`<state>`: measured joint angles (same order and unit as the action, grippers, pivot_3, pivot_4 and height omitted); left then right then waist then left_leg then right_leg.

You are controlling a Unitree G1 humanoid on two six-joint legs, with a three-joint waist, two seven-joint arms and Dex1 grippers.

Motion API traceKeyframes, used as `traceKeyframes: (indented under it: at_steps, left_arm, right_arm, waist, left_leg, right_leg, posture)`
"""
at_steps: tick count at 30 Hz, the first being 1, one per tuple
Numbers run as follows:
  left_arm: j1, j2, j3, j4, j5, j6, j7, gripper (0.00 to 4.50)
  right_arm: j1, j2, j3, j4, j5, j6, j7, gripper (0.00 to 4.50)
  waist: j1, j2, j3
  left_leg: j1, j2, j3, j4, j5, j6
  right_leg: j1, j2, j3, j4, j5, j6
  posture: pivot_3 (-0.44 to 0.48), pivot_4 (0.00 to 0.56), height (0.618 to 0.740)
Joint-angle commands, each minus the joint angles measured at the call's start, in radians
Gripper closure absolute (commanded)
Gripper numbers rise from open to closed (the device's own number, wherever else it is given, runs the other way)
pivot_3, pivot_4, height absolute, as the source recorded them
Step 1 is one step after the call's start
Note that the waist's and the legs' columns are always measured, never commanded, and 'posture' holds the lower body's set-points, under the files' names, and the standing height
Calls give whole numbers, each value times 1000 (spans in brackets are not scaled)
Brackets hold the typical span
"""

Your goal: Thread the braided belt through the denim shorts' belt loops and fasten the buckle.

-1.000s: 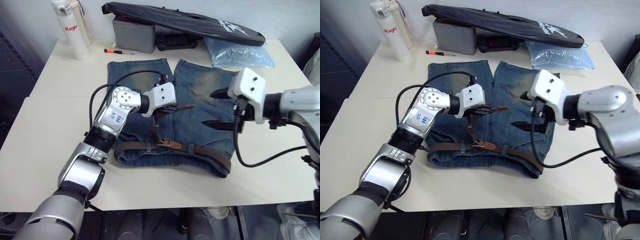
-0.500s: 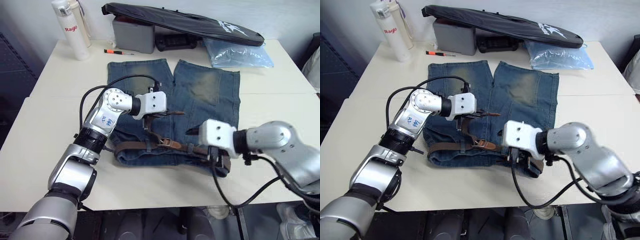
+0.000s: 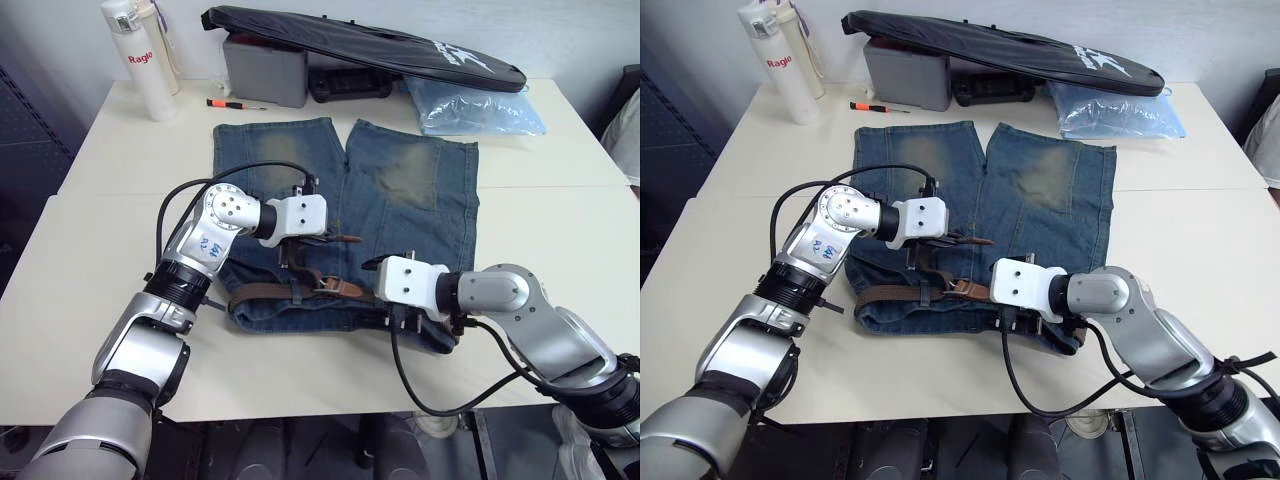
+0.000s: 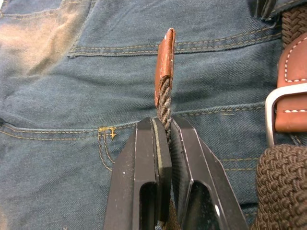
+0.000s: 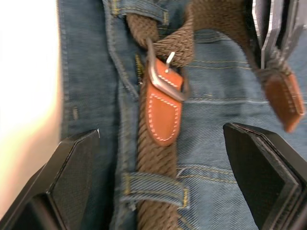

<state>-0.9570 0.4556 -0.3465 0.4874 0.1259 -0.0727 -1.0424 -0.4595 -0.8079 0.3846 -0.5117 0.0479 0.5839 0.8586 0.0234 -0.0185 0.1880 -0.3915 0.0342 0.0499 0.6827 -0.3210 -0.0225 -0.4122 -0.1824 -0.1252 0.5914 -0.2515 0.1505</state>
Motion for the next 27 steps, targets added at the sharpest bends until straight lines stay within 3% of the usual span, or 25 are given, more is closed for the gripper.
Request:
traceKeyframes:
  at_steps: [1,6,7,13,27]
  left_arm:
    - [-12,18,7,-1,11,-60,-12,4500]
    - [-33,28,-13,54,31,-201,-31,4500]
    - [-39,30,-21,72,30,-245,-53,4500]
    - [-80,39,-45,174,43,-442,-108,4500]
    - [-180,67,-49,349,41,-598,-234,4500]
  right_arm:
    - [11,24,-10,3,-43,-37,-33,1862]
    - [22,59,-23,11,-63,-23,-54,4295]
    - [24,65,-26,10,-63,-18,-58,4408]
    - [35,84,-43,5,-65,16,-72,4408]
    - [42,81,-52,8,-71,49,-83,4408]
  waist:
    - [0,0,0]
    - [0,0,0]
    - [0,0,0]
    - [0,0,0]
    - [0,0,0]
  left_leg:
    - [0,0,0,0,0,0]
    - [0,0,0,0,0,0]
    - [0,0,0,0,0,0]
    - [0,0,0,0,0,0]
    - [0,0,0,0,0,0]
  right_leg:
    - [0,0,0,0,0,0]
    - [0,0,0,0,0,0]
    - [0,0,0,0,0,0]
    - [0,0,0,0,0,0]
    - [0,0,0,0,0,0]
  posture:
    - [0,150,740]
    - [0,150,740]
    - [0,150,740]
    - [0,150,740]
    - [0,150,740]
